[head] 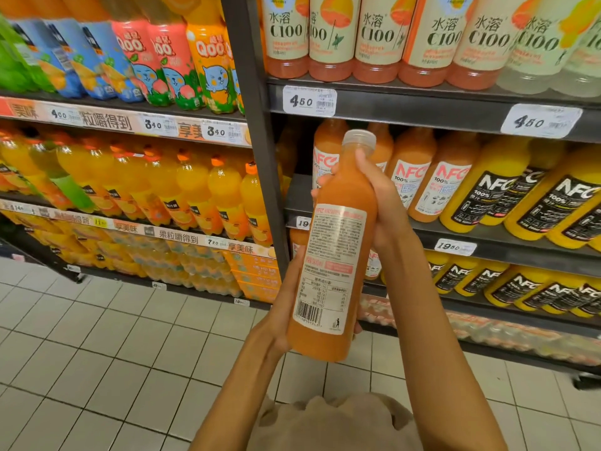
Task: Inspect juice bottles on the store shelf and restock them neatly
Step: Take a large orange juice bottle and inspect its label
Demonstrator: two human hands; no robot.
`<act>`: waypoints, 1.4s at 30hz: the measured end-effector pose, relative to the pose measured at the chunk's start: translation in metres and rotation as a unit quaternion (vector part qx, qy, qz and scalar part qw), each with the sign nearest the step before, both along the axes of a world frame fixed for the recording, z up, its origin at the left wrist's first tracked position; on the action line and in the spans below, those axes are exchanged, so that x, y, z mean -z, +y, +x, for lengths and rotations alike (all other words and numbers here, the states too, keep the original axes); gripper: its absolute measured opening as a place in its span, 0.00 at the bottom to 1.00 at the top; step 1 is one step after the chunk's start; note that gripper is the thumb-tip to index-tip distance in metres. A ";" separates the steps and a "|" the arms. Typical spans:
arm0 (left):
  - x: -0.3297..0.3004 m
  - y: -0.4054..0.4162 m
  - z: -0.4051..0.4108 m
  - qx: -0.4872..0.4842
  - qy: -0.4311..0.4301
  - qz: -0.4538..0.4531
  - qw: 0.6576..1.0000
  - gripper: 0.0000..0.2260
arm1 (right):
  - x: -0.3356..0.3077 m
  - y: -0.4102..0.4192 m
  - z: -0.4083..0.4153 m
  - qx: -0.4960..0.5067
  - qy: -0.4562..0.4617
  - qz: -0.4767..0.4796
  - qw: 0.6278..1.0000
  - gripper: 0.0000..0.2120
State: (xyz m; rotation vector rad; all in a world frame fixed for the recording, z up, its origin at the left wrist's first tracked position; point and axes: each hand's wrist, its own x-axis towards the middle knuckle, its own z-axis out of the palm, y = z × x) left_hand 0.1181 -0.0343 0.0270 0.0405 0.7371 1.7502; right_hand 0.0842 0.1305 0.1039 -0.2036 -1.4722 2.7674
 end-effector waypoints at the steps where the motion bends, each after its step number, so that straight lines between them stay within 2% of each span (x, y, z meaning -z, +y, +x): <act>1: 0.001 0.001 -0.001 -0.009 0.008 -0.020 1.000 0.36 | -0.002 0.001 0.001 0.005 -0.001 -0.001 1.000 0.16; 3: 0.003 0.000 -0.005 -0.065 0.055 -0.057 0.995 0.31 | -0.007 0.002 0.001 0.019 -0.011 0.030 0.999 0.15; 5: -0.001 0.002 -0.010 -0.122 0.133 -0.099 0.979 0.26 | -0.012 0.003 0.000 0.052 -0.019 0.100 0.993 0.13; 7: -0.008 0.007 -0.014 -0.142 0.180 -0.131 0.964 0.25 | -0.016 0.003 -0.003 0.087 -0.003 0.154 0.984 0.09; 13: -0.012 0.017 -0.018 -0.137 0.136 -0.100 0.976 0.24 | -0.022 0.004 -0.014 0.113 -0.048 0.223 0.967 0.12; 16: -0.016 0.016 -0.015 -0.141 0.082 -0.050 0.985 0.25 | -0.021 0.011 -0.018 0.092 -0.043 0.202 0.974 0.12; 18: -0.024 0.014 -0.013 -0.110 0.033 -0.001 0.993 0.25 | -0.018 0.014 -0.018 0.073 -0.030 0.172 0.982 0.10; 19: -0.027 0.015 -0.013 -0.085 0.010 0.016 0.996 0.27 | -0.016 0.014 -0.017 0.055 -0.022 0.140 0.988 0.12; 20: -0.030 0.017 -0.013 -0.065 -0.002 0.018 0.998 0.33 | -0.015 0.014 -0.017 0.031 -0.013 0.097 0.995 0.16; 22: -0.034 0.021 -0.014 -0.036 0.004 -0.017 0.999 0.43 | -0.013 0.010 -0.014 -0.016 0.012 0.016 1.000 0.22; 25: -0.033 0.022 -0.013 -0.008 0.049 -0.085 0.995 0.48 | -0.012 0.006 -0.015 -0.035 0.027 -0.006 0.999 0.21; 28: -0.028 0.013 -0.014 -0.043 0.082 -0.084 0.992 0.39 | -0.014 0.007 -0.012 -0.016 0.012 0.012 1.000 0.19; 30: -0.026 0.007 -0.019 -0.092 0.139 -0.123 0.978 0.31 | -0.015 0.008 -0.011 0.032 0.002 0.061 0.998 0.14; 33: -0.025 0.002 -0.022 -0.095 0.223 -0.167 0.956 0.32 | -0.016 0.007 -0.012 0.111 -0.018 0.163 0.980 0.12; 35: -0.023 0.001 -0.017 -0.096 0.255 -0.174 0.946 0.28 | -0.016 0.007 -0.014 0.139 -0.045 0.182 0.973 0.13; 37: -0.025 0.004 -0.013 -0.092 0.260 -0.163 0.947 0.20 | -0.014 0.008 -0.015 0.136 -0.065 0.190 0.970 0.13; 39: -0.026 0.007 -0.011 -0.094 0.237 -0.146 0.956 0.16 | -0.013 0.010 -0.013 0.119 -0.072 0.185 0.973 0.15; 41: -0.025 0.007 -0.012 -0.096 0.218 -0.120 0.964 0.20 | -0.009 0.014 -0.011 0.111 -0.075 0.131 0.982 0.17; 42: -0.024 0.006 -0.013 -0.095 0.204 -0.104 0.969 0.25 | -0.007 0.016 -0.010 0.102 -0.064 0.104 0.987 0.17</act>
